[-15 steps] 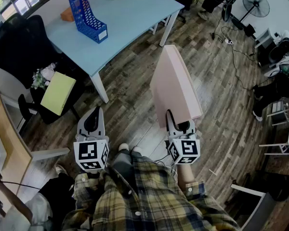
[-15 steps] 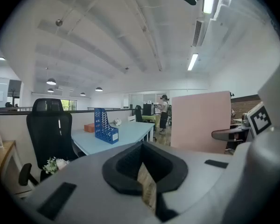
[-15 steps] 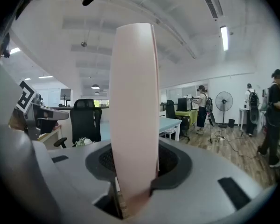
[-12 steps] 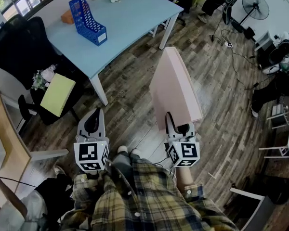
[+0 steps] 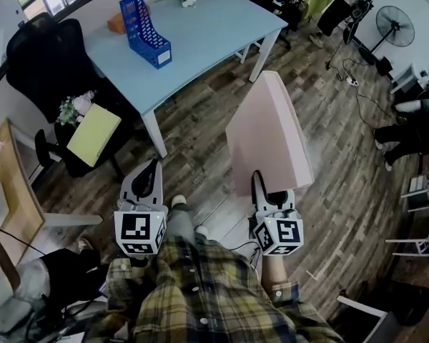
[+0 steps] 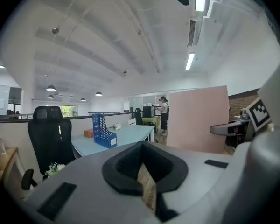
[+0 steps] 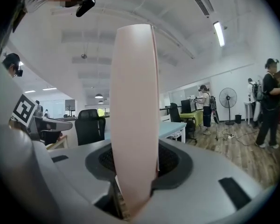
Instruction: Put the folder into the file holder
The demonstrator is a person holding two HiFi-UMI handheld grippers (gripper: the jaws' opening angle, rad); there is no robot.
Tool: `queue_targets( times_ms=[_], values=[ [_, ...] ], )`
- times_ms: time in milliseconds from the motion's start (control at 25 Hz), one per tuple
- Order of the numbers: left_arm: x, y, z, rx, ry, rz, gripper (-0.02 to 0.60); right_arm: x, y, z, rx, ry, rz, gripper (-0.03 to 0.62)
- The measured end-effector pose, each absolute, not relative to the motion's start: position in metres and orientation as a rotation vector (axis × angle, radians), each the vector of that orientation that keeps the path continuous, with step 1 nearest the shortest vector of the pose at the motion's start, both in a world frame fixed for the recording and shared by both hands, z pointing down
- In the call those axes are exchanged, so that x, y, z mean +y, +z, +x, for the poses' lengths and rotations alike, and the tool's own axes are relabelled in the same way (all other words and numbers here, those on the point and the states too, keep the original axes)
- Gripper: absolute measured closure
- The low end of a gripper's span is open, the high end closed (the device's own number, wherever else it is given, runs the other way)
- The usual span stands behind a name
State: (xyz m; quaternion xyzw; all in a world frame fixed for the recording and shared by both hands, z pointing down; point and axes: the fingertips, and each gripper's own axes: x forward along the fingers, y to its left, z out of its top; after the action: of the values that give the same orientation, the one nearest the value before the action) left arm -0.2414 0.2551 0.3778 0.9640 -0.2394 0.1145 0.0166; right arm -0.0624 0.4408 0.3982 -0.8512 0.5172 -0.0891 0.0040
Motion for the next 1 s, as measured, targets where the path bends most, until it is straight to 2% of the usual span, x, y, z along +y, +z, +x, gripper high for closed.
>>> queue_targets(
  times_ms=[280,720,1000],
  values=[
    [0.226,0.386,-0.215,-0.732,0.349,2.988,0.591,0.406,0.402,-0.041,1.637,-0.291,-2.640,0.427],
    [0.105,0.384,-0.143,-0.712,0.317,2.994,0.591,0.288,0.394,0.024,1.649,-0.265,-2.649,0.427],
    [0.046,0.384,-0.126,-0.731,0.323,2.990,0.591,0.223,0.392,0.042,1.668,-0.265,-2.627,0.427]
  ],
)
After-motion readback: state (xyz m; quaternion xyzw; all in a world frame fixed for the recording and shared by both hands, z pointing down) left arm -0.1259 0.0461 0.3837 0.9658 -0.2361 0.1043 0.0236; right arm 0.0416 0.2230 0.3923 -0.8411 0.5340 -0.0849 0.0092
